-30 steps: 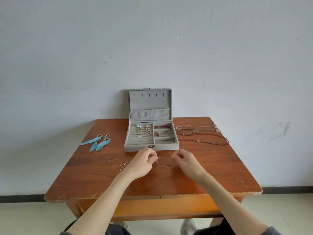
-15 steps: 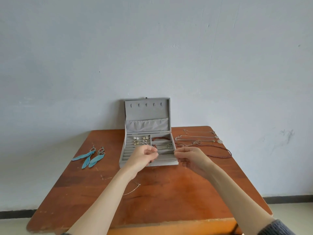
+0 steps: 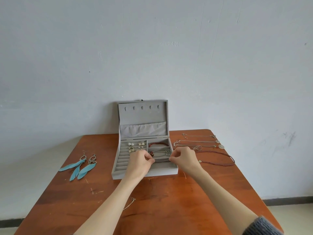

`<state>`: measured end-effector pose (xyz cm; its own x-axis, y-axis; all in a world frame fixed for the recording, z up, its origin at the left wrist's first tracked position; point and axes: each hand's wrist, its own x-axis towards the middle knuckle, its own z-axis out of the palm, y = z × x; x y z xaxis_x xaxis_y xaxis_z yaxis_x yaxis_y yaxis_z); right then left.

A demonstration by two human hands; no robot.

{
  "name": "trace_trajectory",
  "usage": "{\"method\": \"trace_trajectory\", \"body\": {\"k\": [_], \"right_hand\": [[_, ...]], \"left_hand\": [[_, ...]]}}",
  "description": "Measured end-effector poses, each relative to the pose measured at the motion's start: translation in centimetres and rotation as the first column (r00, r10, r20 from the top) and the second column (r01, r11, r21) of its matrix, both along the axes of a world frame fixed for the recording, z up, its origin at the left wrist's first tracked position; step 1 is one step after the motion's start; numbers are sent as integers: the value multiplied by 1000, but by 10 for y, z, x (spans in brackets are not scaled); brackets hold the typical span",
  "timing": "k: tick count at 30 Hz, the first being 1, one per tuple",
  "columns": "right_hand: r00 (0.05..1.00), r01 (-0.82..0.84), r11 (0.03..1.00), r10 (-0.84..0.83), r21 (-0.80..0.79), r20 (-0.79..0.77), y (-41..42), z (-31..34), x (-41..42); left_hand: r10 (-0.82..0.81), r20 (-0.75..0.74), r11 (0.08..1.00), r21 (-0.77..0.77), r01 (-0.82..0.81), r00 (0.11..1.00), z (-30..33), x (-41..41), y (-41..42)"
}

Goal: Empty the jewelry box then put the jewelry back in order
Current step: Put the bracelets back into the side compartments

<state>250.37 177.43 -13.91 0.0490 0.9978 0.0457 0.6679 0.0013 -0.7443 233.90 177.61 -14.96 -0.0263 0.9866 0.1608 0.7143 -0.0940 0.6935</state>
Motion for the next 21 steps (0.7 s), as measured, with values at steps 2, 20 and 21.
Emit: {"method": "trace_trajectory", "body": {"k": [2,20,21], "right_hand": [[998,-20,1000,19,14,56,2,-1,-3],[987,-72,959,29,273,156,-37,-13,-18],[987,-99,947,54,304,152,-45,-14,-24]], "left_hand": [[-2,-14,1000,-4,2,1000,-1,0,1],[-145,-84,986,74,151,986,12,-40,-33],[-168,-76,983,58,173,983,13,-47,-42]]}}
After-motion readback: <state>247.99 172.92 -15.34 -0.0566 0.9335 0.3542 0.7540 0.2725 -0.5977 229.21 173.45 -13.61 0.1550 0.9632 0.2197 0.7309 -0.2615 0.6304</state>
